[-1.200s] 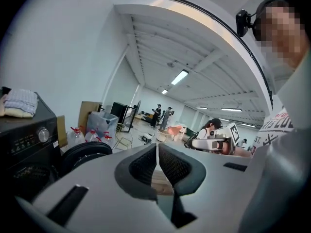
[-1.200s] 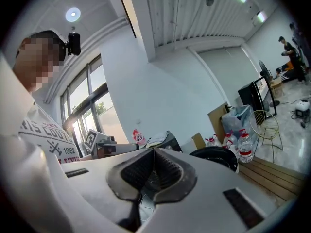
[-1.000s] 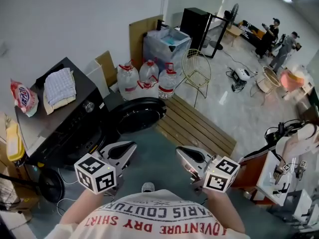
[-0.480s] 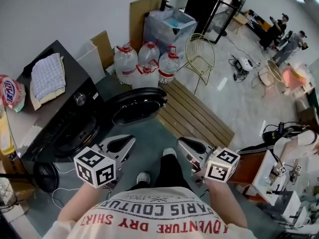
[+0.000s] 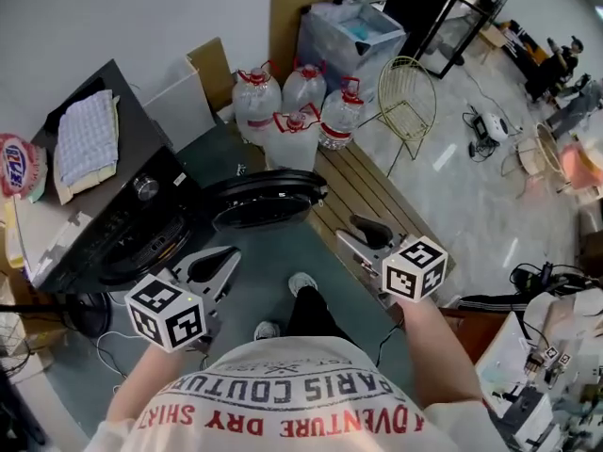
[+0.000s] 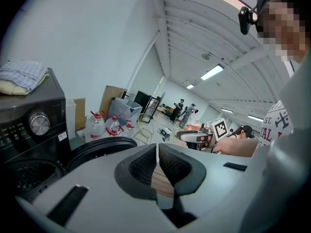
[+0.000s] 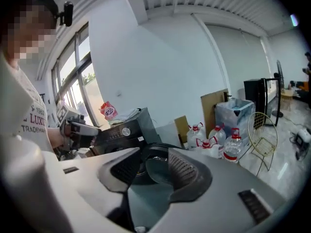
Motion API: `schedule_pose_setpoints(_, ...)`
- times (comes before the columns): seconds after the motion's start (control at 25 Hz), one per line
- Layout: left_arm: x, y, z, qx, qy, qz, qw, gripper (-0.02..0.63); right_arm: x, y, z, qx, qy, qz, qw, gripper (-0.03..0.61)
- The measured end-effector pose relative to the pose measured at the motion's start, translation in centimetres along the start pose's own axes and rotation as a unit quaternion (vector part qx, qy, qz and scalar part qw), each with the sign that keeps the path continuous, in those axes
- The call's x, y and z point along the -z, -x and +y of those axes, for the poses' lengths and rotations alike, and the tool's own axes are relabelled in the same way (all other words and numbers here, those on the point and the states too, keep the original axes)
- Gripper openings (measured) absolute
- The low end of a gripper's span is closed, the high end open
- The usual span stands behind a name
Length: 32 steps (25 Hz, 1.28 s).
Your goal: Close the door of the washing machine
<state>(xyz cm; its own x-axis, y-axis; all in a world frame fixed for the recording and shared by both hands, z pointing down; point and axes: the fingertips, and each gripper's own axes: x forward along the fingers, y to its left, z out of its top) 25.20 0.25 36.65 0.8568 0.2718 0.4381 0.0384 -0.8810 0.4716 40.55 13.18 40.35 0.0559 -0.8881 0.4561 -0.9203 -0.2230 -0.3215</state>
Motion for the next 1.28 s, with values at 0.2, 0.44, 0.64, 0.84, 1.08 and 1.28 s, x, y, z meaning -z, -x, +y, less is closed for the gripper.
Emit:
schedule_pose_setpoints(0.2,-2.0,-3.0,2.3,-0.033,0.028,-0.007,0.999,0.04,-0.4,-5.2,-6.3,-0.01,0.088,0.055,0.995,0.224)
schedule_pose_setpoints(0.44,-2.7,-5.7,4.8,-0.094,0.047,0.009,0.9945,0.04,2.5,-11.5,-13.0,-0.011,0.187,0.144,0.972,0.225)
schedule_pose_setpoints(0.64,-2.9,-6.8,6.8,-0.135,0.07,0.006,0.9883,0.04,5.3,-16.1,-16.2,-0.047,0.257,0.207,0.943,0.225)
schedule_pose_setpoints(0.84,-2.1,-6.8,8.4,-0.179,0.101,0.003,0.9787,0.04,8.3,-19.5,-18.4,-0.087,0.35,0.276,0.891,0.221)
schedule_pose_setpoints(1.08,-1.3,-6.8,10.1,-0.219,0.132,-0.002,0.9666,0.04,11.7,-22.1,-19.9,-0.136,0.424,0.331,0.832,0.209)
schedule_pose_setpoints(1.28,-1.5,-6.2,10.7,-0.248,0.149,-0.013,0.9572,0.04,12.6,-23.4,-20.5,-0.155,0.426,0.352,0.819,0.158)
